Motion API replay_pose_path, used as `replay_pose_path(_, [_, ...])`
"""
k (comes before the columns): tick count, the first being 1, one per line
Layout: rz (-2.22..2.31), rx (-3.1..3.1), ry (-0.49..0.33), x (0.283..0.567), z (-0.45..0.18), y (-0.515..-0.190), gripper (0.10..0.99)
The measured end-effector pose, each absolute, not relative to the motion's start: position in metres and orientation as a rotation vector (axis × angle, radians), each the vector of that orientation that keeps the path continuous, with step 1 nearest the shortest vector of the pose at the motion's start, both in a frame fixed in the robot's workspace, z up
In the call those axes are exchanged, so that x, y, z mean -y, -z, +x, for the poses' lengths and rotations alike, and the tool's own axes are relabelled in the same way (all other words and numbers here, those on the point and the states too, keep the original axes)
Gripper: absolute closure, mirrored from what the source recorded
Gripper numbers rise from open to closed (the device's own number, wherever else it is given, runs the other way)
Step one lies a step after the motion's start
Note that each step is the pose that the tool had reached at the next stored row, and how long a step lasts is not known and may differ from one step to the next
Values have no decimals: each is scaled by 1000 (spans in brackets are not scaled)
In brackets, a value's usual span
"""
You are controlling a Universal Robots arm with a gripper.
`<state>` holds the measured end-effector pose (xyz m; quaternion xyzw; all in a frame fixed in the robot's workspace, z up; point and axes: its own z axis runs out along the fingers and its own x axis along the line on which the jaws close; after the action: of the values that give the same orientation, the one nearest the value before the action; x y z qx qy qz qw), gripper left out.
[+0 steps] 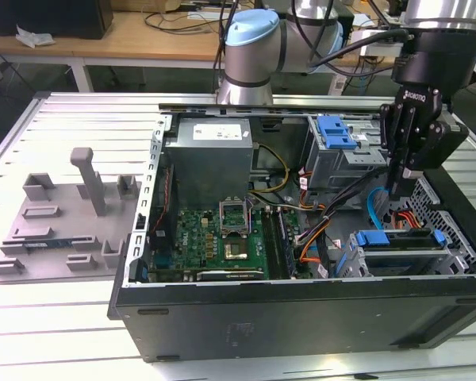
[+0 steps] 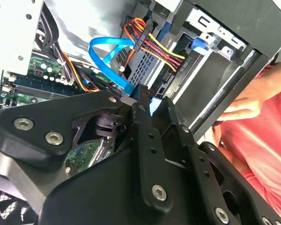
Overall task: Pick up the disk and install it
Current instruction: 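Insert the second disk wire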
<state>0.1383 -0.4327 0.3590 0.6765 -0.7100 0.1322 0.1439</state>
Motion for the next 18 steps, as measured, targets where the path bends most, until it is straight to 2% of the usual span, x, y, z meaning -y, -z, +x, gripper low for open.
replay_pose_path(7, [1943, 2037, -396, 432, 138, -356, 784])
replay_pose_path(8, [1944, 2036, -396, 432, 138, -356, 796])
replay_pose_path(9, [1944, 2036, -396, 432, 138, -355, 871])
replay_pose_path(16, [1945, 2035, -397, 432, 138, -355, 871])
replay_pose_path(18, [1945, 2035, -397, 432, 138, -355, 925])
